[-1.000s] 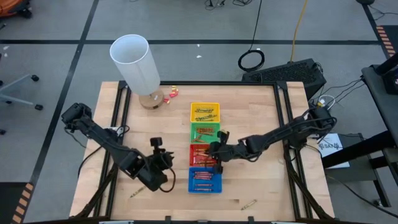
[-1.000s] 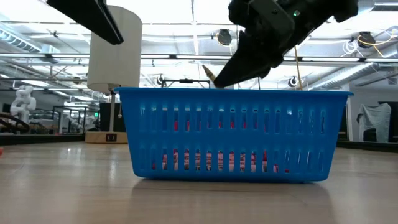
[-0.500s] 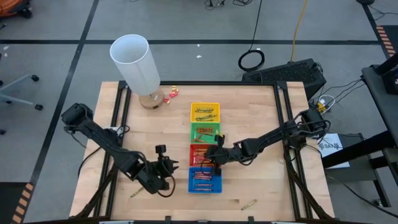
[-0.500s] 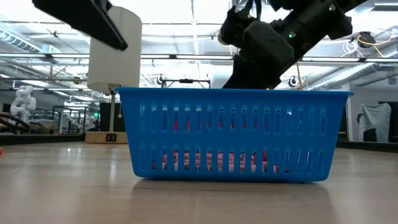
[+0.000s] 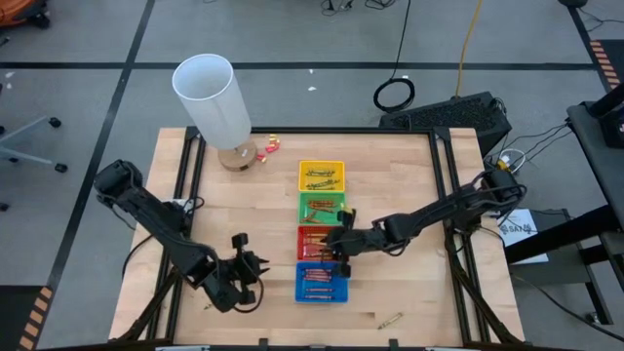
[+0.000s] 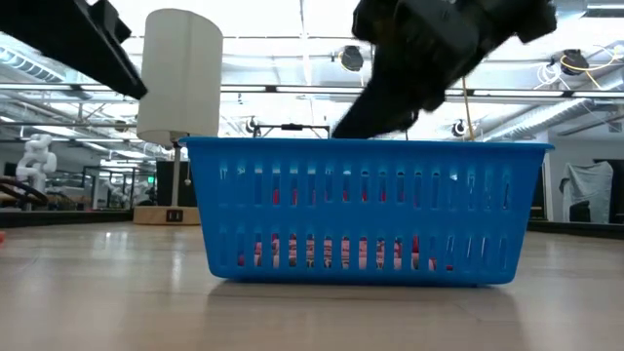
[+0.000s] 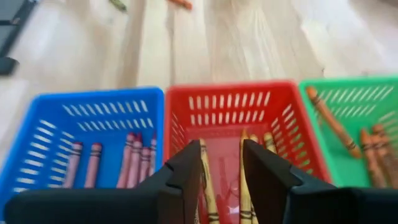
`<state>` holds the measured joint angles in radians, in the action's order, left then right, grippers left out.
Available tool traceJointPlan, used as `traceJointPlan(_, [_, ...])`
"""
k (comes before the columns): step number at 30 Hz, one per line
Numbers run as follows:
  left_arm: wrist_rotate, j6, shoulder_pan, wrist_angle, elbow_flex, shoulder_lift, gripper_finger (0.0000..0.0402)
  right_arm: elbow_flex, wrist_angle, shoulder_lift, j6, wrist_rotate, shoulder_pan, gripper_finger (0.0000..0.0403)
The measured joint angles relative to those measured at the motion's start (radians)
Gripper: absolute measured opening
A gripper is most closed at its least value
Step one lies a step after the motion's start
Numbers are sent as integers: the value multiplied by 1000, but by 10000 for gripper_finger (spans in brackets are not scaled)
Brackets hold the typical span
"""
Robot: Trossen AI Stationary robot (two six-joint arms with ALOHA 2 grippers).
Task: Sort crayons
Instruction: Adjust the bins
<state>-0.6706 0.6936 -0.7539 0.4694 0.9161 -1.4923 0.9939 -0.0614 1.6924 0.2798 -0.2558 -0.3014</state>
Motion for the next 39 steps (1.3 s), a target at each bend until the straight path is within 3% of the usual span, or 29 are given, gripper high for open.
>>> traceJointPlan(7, [11,221,-48,195,0,61,80,1,91,-138,-68,-13,-35,102])
traceJointPlan(13, [11,372,-60,341,0,66,80,1,-25,-119,-120,-159,-29,91])
traceJointPlan(17, [11,374,-58,354,0,63,80,2,-151,-47,-122,-62,52,64])
traceJointPlan(23, [11,400,-66,356,0,63,80,2,-153,27,-168,-1,155,7])
traceJointPlan(27, [-1,396,-70,361,0,63,80,4,-213,66,-163,61,212,7])
traceJointPlan(32, [-34,399,-69,375,-6,63,80,92,-119,149,-180,153,247,2])
traceJointPlan(39, [-2,465,-70,380,-68,63,80,239,29,251,-222,153,248,1])
